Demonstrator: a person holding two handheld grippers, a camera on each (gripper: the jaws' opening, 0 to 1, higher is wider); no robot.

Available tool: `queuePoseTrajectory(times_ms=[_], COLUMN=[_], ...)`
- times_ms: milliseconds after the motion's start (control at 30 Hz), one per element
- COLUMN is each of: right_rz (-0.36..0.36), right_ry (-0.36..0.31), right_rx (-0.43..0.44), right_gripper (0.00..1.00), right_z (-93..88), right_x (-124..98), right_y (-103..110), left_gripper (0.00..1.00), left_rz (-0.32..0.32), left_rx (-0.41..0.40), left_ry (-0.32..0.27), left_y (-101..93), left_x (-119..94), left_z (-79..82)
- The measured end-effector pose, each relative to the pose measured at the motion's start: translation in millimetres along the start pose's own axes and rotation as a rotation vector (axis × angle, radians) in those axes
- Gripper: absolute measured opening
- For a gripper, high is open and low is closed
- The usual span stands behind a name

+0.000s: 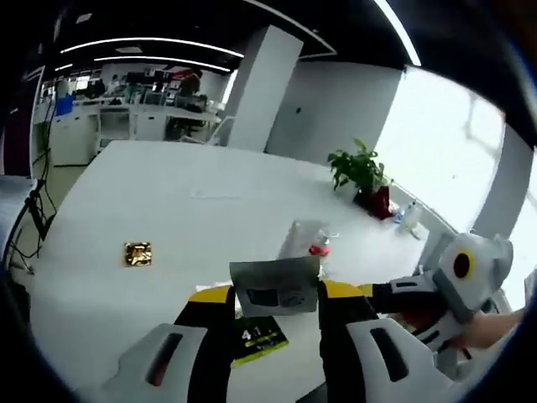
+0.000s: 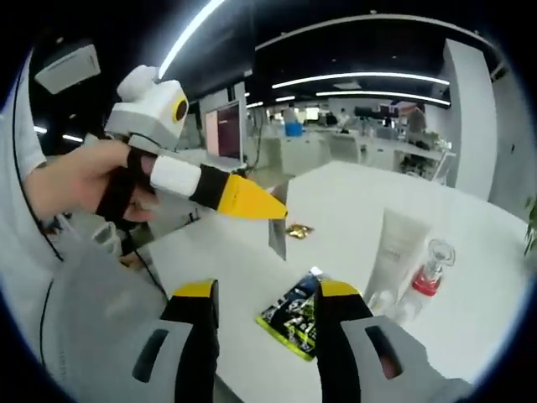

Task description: Arrange the skincare products in the storage area until every visible bottle or jar stands upright without overlapping.

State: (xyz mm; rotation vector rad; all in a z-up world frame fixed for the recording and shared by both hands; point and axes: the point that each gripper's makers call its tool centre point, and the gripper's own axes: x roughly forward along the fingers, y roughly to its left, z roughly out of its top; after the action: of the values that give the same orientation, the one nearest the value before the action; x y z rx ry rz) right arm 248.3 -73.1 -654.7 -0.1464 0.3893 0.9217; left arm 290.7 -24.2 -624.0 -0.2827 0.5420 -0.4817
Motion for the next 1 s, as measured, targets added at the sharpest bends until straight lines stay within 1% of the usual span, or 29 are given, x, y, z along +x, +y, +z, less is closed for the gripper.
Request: queuePoseTrajectory(times_ms=[100, 167, 300, 367, 433, 500, 633, 767, 800, 833, 900, 1000], right_rz=[-0.007, -0.009, 0.004, 0.017, 0.026, 0.031, 0.046, 0.049, 0.052, 0.061, 0.062, 0.074], right_ry=[-0.038, -0.049, -0.072, -0.081, -0.091, -0.093, -0.108, -0.123, -0.130, -0.136, -0.144, -0.151], right_rx=[0.012, 0.021, 0.012, 0.012, 0.017, 0.019, 0.053, 0.076, 0.086, 0.105, 0.119, 0.143], right_gripper=[0.32, 0.28, 0.14, 0.10, 0.03, 0.03, 0.01, 0.01, 0.01, 0.01, 0.01, 0.01], right_z=[10.5, 14.0, 20.6, 21.8, 23.1, 23.4, 22.8, 23.7, 24.1, 24.4, 24.3, 25.4], right_x=[-0.1, 0.1, -2.3, -3.2, -4.7, -6.0, -11.1, -16.1, -16.9, -17.4, -17.5, -17.7], right_y=[-1.5, -2.4, 1.2, 3.1, 4.9, 6.9, 8.2, 8.2, 7.9, 8.6, 9.1, 11.0], left_gripper=[0.37, 0.37, 0.37, 0.37, 0.37, 0.37, 0.37, 0.37, 0.37, 0.38, 0.40, 0.45], left_rz=[-0.017, -0.036, -0.063, -0.075, -0.092, -0.094, -0.115, -0.158, -0.167, -0.176, -0.186, -0.184], left_rx=[-0.037, -0.054, -0.040, -0.053, -0.079, -0.082, -0.087, -0.083, -0.087, -0.093, -0.103, -0.106], left_ry=[0.000, 0.003, 0.021, 0.022, 0.025, 0.026, 0.033, 0.029, 0.035, 0.029, 0.024, 0.015], left_y=[-3.1, -9.5, -17.3, -20.6, -23.2, -26.2, -29.8, -35.8, -37.0, -37.8, -38.0, -33.8], left_x=[-6.0, -10.4, -14.5, -16.2, -15.4, -15.9, -18.7, -22.8, -24.1, -26.2, -28.4, -33.3], left_z=[-0.9, -3.3, -8.4, -10.0, -10.7, -11.4, -11.9, -12.9, -14.2, -14.2, -13.9, -13.8])
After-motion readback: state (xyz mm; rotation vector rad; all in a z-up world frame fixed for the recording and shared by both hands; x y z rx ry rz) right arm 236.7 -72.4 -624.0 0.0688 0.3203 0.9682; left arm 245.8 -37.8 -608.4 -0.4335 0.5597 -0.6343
